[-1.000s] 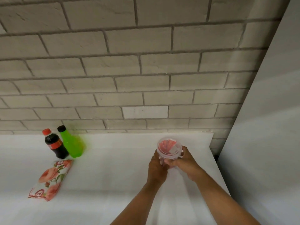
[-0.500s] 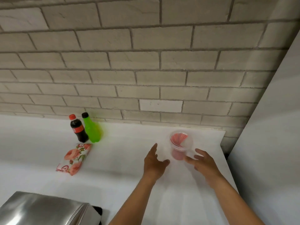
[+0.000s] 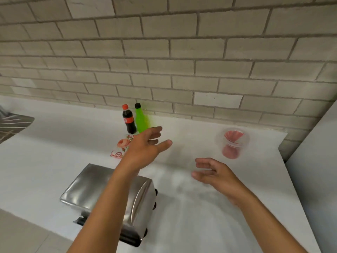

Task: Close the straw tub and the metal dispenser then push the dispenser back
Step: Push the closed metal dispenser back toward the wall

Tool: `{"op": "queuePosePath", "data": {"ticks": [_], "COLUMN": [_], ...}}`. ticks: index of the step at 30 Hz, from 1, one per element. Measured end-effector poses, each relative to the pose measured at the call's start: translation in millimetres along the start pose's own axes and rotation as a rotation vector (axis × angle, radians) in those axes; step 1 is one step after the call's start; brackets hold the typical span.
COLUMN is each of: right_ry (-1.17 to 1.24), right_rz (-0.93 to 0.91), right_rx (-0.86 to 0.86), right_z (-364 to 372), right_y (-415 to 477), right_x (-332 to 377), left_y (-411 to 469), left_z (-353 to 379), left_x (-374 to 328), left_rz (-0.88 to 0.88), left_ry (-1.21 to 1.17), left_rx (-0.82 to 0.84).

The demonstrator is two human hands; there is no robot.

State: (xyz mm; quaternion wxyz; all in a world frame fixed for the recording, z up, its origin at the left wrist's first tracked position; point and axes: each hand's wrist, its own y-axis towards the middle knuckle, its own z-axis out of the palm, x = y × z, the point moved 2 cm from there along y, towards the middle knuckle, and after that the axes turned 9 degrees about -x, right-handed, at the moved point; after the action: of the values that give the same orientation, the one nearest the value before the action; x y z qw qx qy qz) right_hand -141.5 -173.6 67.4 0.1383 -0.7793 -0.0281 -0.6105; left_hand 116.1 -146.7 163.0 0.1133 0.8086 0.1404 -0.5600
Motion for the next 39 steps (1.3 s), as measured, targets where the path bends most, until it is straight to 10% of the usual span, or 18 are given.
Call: {"op": "queuePosePath", "data": {"ticks": [17,39], "right_ry": [-0.071,-0.226], "right_rz": [-0.026,-0.103], "right_rx": [-0.053,-0.397], "right_z": [205.5,254.6], "right_y": [-126.4,-141.9], "right_x": [1.5,-12.1], "left_y": [-62.5,-75.1], "left_z": [-238.8,-219.9], "left_x": [161.5,237.6], "left_rz": [0.084,0.13], "left_ry": [0.269,0.055], "left_rx": [0.191,0.04]}}
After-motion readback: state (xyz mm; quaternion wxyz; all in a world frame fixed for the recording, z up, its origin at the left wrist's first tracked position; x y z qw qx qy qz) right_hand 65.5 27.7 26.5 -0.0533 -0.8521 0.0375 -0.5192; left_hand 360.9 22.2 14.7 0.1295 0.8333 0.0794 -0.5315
